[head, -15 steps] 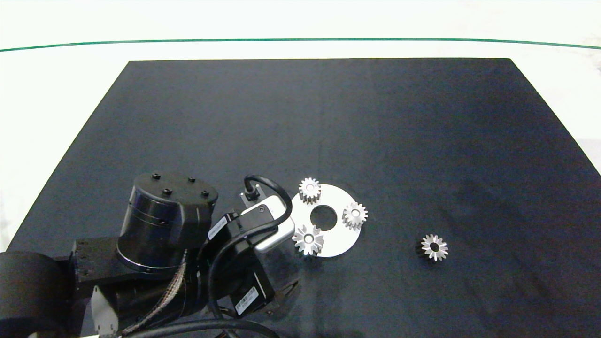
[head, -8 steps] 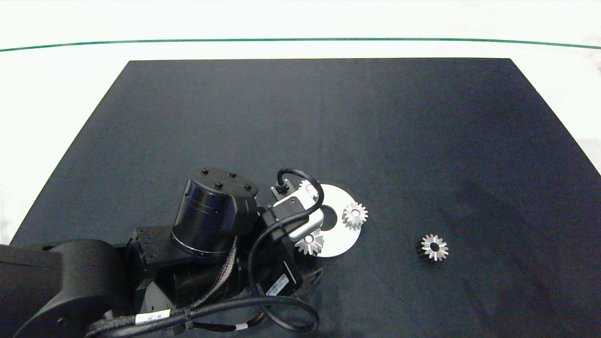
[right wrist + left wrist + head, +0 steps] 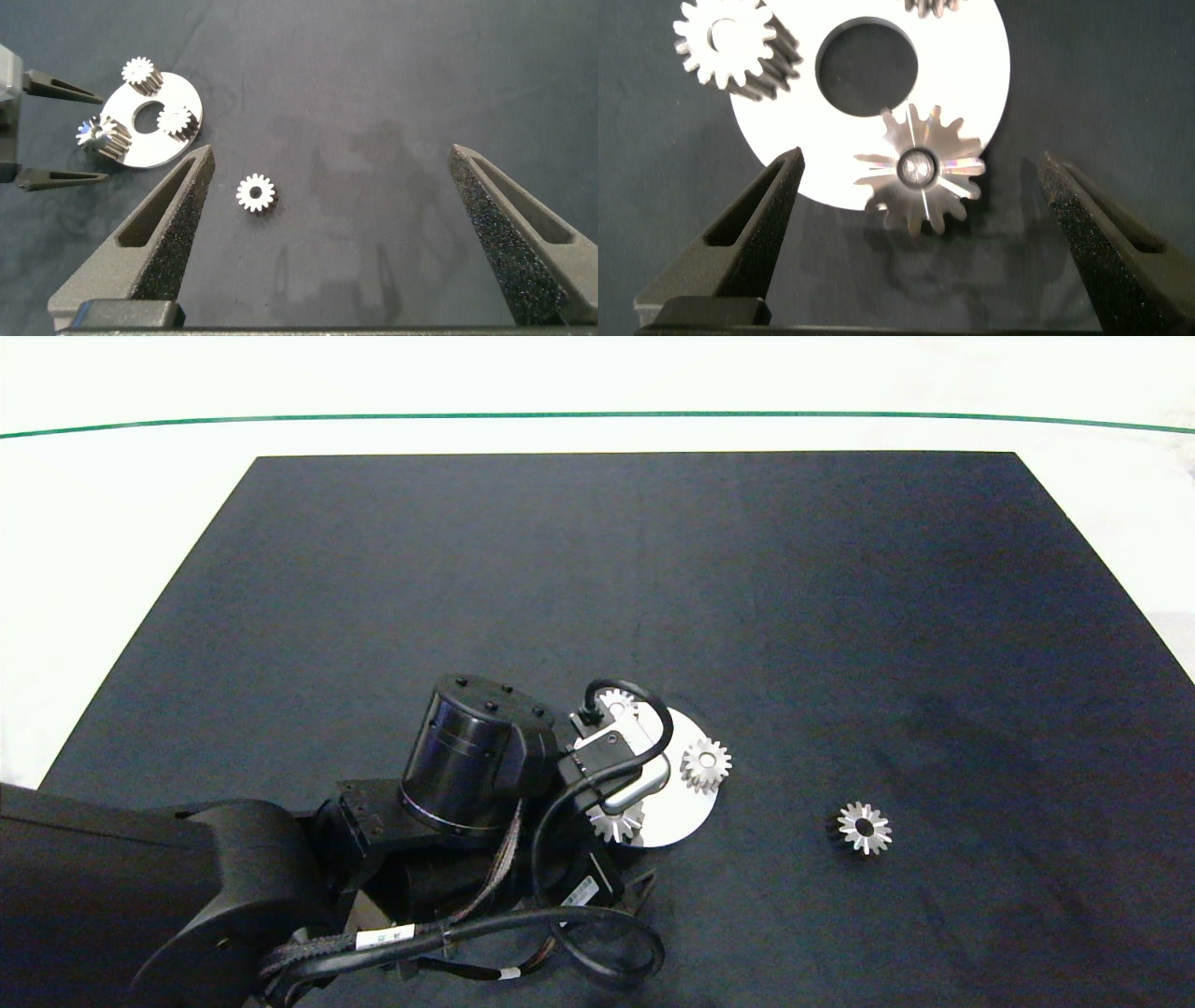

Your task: Remove an incorrectly installed larger gear and replace it with the correct smaller gear

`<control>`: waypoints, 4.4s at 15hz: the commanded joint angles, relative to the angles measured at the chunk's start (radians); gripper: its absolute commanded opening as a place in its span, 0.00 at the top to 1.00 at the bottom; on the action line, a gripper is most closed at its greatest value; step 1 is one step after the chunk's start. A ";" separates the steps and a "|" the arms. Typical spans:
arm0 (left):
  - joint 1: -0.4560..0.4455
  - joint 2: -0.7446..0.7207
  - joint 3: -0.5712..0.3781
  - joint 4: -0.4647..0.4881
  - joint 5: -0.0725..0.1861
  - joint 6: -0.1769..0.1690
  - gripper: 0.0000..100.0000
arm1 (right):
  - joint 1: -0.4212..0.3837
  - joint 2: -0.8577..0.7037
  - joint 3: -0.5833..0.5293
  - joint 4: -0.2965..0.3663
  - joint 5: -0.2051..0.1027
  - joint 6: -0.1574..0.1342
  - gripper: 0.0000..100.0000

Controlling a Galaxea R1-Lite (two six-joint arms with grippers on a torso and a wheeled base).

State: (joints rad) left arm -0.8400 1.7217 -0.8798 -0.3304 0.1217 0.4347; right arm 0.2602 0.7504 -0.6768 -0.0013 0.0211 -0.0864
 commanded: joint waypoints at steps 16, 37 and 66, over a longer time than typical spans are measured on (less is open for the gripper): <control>0.001 0.044 -0.028 0.004 0.003 0.006 0.23 | 0.011 -0.003 -0.001 0.000 -0.001 -0.001 0.00; -0.008 0.050 -0.034 0.048 0.003 0.003 0.65 | 0.013 -0.010 -0.001 0.000 0.003 0.000 0.00; 0.142 -0.162 -0.082 0.149 0.013 -0.093 0.66 | 0.011 -0.019 0.000 0.001 -0.003 -0.001 0.00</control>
State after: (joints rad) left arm -0.7370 1.6019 -0.9702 -0.1866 0.1332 0.3404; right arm 0.2713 0.7332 -0.6768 0.0000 0.0172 -0.0864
